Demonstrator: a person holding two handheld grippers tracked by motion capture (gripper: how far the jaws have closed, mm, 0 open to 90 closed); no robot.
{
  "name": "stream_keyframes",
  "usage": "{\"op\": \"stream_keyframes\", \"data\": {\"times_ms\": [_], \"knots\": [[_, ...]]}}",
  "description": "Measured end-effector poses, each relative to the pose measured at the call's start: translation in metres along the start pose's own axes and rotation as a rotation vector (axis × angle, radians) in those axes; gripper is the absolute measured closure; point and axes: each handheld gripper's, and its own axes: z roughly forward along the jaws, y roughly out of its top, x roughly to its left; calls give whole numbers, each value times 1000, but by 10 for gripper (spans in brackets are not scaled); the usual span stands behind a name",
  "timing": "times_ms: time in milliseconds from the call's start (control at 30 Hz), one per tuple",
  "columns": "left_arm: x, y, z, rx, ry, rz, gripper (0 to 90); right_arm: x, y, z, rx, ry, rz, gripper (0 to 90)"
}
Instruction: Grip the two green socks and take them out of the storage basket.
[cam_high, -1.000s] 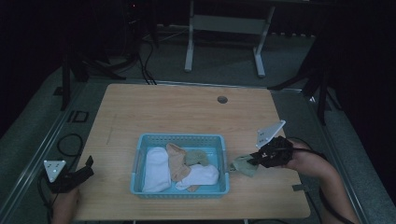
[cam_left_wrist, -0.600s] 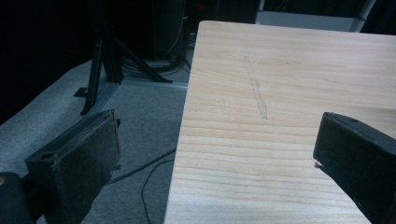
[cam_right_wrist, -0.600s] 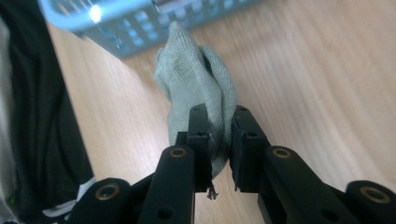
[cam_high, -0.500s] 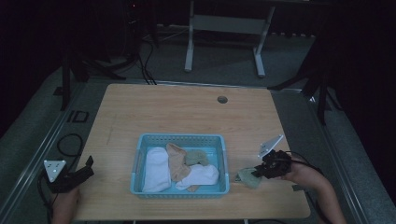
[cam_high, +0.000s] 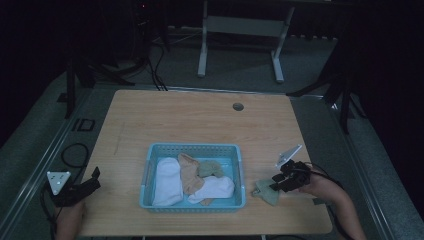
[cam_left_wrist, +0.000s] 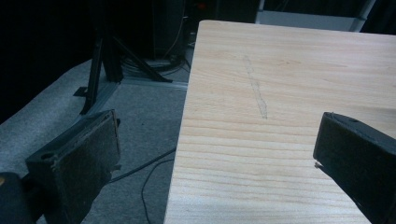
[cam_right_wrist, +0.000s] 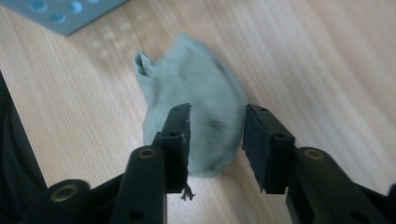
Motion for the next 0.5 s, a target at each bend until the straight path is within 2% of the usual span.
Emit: {"op": "stream_keyframes", "data": {"times_ms": [167,333,500], "knots": [[0,0,0,0,0,1,7,2,8,-14,-5,-23,-25,515],[0,0,0,1,-1,1,7,6,21,-24,-17,-28,-53,513],[0,0,0,0,-2,-1,7,14,47,-35,-18,-31,-107,502]]}}
